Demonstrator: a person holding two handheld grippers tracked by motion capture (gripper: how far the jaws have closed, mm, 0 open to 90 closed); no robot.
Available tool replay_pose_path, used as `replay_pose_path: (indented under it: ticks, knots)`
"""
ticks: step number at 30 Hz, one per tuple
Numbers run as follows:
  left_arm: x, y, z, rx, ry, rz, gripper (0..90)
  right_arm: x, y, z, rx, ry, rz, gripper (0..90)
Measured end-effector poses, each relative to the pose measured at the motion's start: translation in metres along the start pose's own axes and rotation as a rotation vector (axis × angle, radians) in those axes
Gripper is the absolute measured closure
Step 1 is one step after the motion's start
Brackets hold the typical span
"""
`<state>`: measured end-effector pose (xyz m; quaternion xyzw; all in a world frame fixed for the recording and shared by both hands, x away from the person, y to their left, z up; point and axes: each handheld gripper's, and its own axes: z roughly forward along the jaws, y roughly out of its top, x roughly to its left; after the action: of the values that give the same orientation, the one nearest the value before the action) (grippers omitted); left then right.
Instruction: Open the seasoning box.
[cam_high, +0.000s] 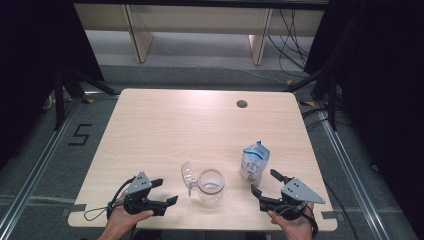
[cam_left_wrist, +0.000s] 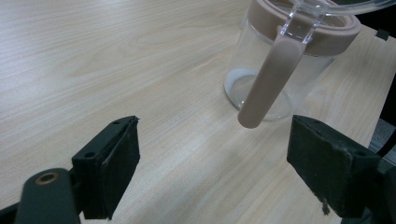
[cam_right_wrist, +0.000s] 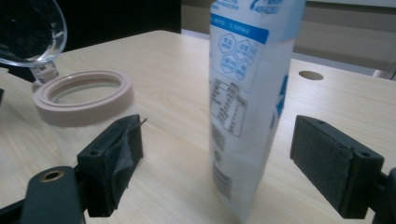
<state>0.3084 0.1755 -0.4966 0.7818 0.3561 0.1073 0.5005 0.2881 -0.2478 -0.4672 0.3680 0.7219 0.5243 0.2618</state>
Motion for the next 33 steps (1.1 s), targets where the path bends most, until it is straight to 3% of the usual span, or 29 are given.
replay_pose_path:
  ticks: [2, 4, 8, 12, 20, 22, 24, 28, 33]
  knots:
    - [0.000, 0.000, 0.000, 0.000, 0.002, 0.000, 16.6, -0.003, -0.001, 0.002, 0.006, -0.007, -0.008, 17.8]
    - [0.000, 0.000, 0.000, 0.003, 0.003, 0.000, 16.6, -0.002, -0.002, 0.003, 0.023, -0.018, 0.018, 16.6]
    - [0.000, 0.000, 0.000, 0.015, 0.012, -0.002, 16.6, -0.008, -0.004, 0.013, 0.018, -0.018, -0.028, 16.1]
    - [0.001, 0.000, 0.000, 0.004, 0.003, -0.005, 16.6, -0.008, -0.009, 0.022, 0.055, -0.015, 0.007, 16.2]
    - [0.001, 0.000, 0.000, 0.004, 0.001, -0.001, 16.6, -0.021, -0.012, 0.042, 0.047, -0.013, -0.023, 17.3]
    - [0.001, 0.000, 0.001, 0.003, 0.006, -0.006, 16.6, -0.021, -0.013, 0.045, 0.050, -0.040, -0.036, 17.2]
    - [0.001, 0.000, 0.000, 0.008, 0.011, -0.003, 16.6, -0.022, -0.013, 0.048, 0.063, -0.035, -0.056, 17.2]
    - [0.001, 0.000, 0.000, 0.007, 0.010, 0.000, 16.6, -0.020, -0.012, 0.053, 0.061, -0.042, -0.033, 17.1]
    - [0.002, 0.000, 0.002, 0.006, -0.001, -0.002, 16.6, -0.019, -0.011, 0.061, 0.052, -0.039, -0.054, 17.2]
